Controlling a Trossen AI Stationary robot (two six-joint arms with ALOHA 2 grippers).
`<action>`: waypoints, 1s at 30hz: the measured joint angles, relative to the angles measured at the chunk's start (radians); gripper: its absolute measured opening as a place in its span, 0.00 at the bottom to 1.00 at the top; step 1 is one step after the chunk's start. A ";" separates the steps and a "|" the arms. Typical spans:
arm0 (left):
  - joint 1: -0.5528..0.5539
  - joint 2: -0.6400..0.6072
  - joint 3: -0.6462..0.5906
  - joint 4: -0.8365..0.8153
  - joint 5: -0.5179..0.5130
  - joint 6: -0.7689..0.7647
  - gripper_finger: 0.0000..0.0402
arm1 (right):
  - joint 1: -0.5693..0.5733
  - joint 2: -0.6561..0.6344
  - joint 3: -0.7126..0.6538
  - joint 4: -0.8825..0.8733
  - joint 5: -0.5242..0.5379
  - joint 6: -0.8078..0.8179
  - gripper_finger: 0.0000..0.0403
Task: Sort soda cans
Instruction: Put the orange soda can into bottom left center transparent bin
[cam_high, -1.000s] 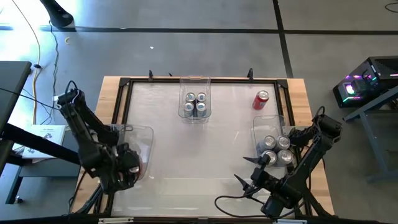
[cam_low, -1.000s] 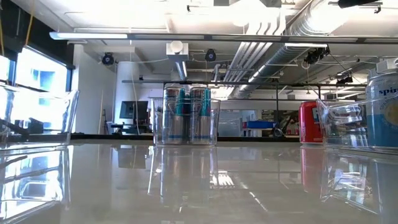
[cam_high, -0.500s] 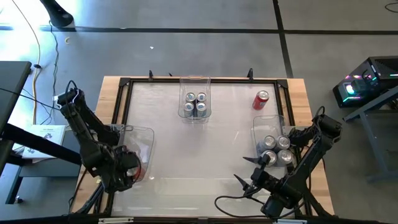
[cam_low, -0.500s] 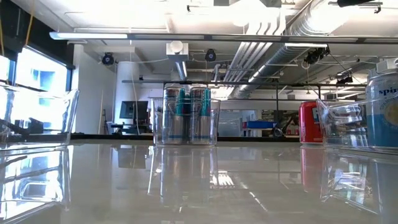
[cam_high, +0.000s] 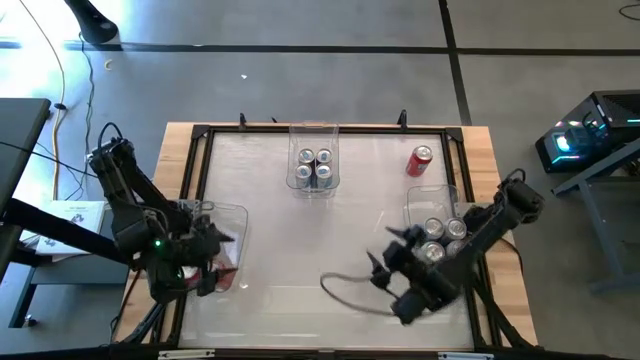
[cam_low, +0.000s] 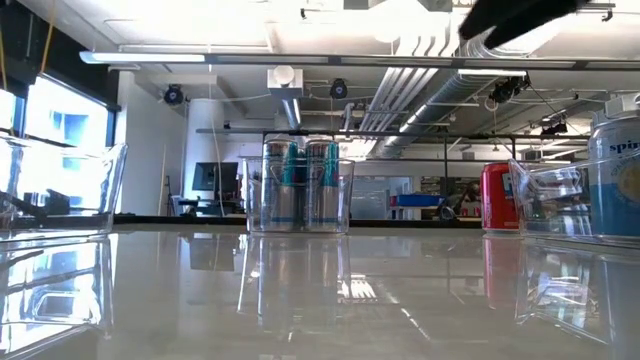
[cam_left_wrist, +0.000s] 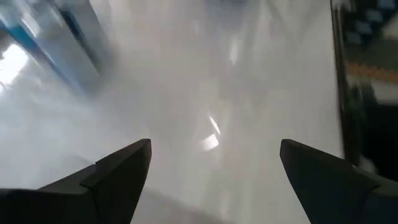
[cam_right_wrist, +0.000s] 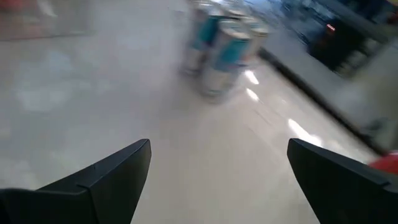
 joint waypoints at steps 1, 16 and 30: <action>0.003 0.000 -0.004 0.018 -0.054 0.023 0.87 | -0.030 -0.010 0.025 -0.056 -0.019 -0.005 0.93; 0.149 0.038 -0.089 0.451 -0.366 0.271 0.88 | -0.785 -0.382 -0.012 -0.091 -0.368 -0.616 0.93; 0.164 0.055 -0.089 0.445 -0.362 0.296 0.88 | -1.245 -0.466 -0.146 0.033 -0.514 -0.816 0.93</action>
